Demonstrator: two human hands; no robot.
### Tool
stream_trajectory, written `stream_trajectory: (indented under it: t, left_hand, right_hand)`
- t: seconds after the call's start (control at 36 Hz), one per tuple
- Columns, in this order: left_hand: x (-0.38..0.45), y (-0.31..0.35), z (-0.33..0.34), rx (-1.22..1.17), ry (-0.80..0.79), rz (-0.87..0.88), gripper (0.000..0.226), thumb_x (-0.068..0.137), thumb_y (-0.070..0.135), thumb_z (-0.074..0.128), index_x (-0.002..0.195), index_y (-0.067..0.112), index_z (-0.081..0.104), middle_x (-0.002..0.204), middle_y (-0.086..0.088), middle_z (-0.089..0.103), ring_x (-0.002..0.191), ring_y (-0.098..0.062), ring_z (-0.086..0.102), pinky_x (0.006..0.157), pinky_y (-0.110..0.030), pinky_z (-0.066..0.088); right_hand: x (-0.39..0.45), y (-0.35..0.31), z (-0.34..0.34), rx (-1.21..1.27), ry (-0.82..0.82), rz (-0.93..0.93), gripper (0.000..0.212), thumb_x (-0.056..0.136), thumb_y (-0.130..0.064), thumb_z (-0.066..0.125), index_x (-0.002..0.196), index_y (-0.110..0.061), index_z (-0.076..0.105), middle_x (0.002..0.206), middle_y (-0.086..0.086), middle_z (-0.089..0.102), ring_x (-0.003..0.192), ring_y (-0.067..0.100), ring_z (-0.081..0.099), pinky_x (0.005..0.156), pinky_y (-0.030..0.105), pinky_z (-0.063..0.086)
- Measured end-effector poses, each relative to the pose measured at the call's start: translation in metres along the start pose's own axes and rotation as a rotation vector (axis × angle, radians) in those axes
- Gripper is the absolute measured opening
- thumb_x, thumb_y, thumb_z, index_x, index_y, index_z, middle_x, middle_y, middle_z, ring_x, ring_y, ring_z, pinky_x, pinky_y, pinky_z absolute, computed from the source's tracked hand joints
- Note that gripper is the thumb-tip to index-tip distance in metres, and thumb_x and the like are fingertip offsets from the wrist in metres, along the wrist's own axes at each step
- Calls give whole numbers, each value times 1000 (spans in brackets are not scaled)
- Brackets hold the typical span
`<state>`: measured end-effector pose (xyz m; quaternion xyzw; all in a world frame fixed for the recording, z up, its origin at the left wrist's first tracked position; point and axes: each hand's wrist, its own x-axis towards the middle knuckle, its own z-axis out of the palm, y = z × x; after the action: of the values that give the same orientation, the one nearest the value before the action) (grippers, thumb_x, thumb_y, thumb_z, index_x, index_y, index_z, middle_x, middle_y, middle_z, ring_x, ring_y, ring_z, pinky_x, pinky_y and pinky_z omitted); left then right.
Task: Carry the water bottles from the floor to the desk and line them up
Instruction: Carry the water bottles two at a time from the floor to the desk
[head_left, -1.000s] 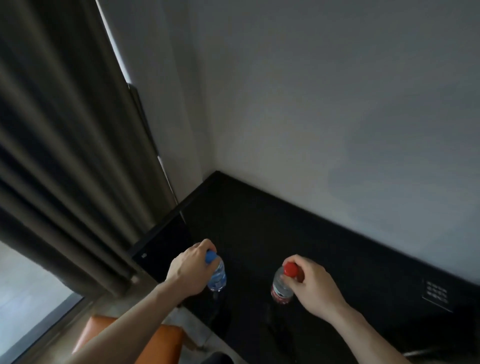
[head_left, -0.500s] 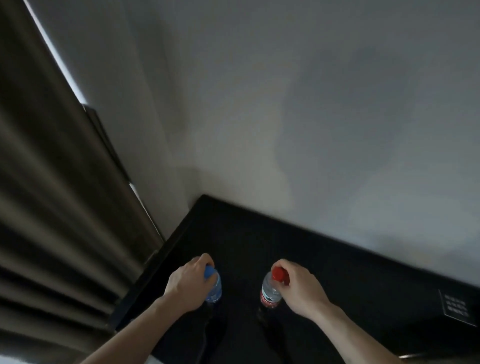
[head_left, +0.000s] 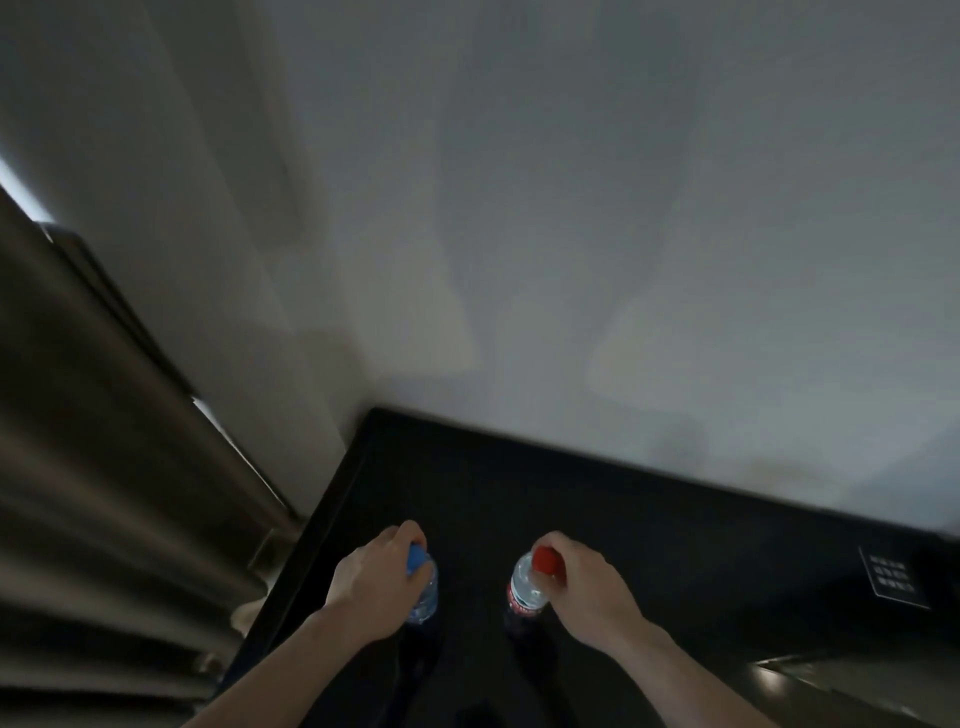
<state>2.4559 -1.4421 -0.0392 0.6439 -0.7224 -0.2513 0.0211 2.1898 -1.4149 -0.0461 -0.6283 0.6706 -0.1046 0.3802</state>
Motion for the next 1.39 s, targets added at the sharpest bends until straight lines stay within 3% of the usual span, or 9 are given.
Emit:
stream_trajectory:
  t: [0.33,0.47,0.61,0.75,0.83,0.94,1.08,1.22,1.39]
  left_hand:
    - [7,6,-14,92,-69,22,23,94,51,54,106,34,45,101,10,58,77,-7,58,63,-19,42]
    - [4,5,-17,110,-91,12,25,93,53,53,108,34,48,99,10,58,78,-6,60,70,-22,52]
    - [-6,3,-22,119,-90,-19,29,92,58,52,109,35,48,100,10,57,78,-6,59,65,-20,46]
    - [-21,7,-23,156,-57,-34,44,91,62,50,124,34,49,111,12,50,87,-6,55,72,-22,47]
    - [-32,21,-23,174,-44,-40,52,91,59,52,135,31,45,126,8,45,105,-9,51,86,-27,50]
    - [-50,60,-21,158,57,20,49,95,46,54,141,29,44,143,6,39,127,-15,43,101,-32,45]
    - [-81,130,2,55,163,273,36,92,32,62,128,34,54,131,13,47,119,-8,49,103,-30,45]
    - [-127,224,45,55,138,515,34,95,33,58,129,38,52,134,19,40,124,-7,45,107,-30,41]
    - [-207,339,113,102,-19,705,49,97,42,55,143,39,41,153,17,24,145,-6,20,119,-31,26]
  right_hand:
    - [6,-8,-4,-29,-17,39,17,97,-44,62,112,-44,54,109,-18,64,97,2,63,85,21,50]
    - [1,-12,-7,-60,-37,82,34,98,-46,61,130,-39,53,121,-14,63,107,5,62,96,28,52]
    - [-10,-16,-12,-74,-44,111,54,97,-46,63,145,-35,42,133,-9,62,119,10,61,103,34,52]
    - [-36,-13,-24,-44,8,94,63,95,-49,64,150,-33,37,111,-12,62,96,5,64,85,25,54]
    - [-62,-7,-34,-24,48,76,63,96,-49,63,151,-36,35,112,-13,58,92,4,62,82,24,54]
    - [-107,11,-49,4,77,82,63,96,-47,64,151,-38,35,121,-13,57,94,5,65,90,28,57]
    - [-185,52,-67,-3,162,116,60,97,-49,62,150,-40,37,137,-16,51,111,3,59,97,24,51]
    - [-284,114,-86,31,256,182,59,98,-46,62,151,-38,38,150,-19,41,134,4,47,110,22,40]
    - [-415,196,-94,18,387,314,64,98,-48,60,156,-38,33,163,-18,23,149,8,29,120,25,27]
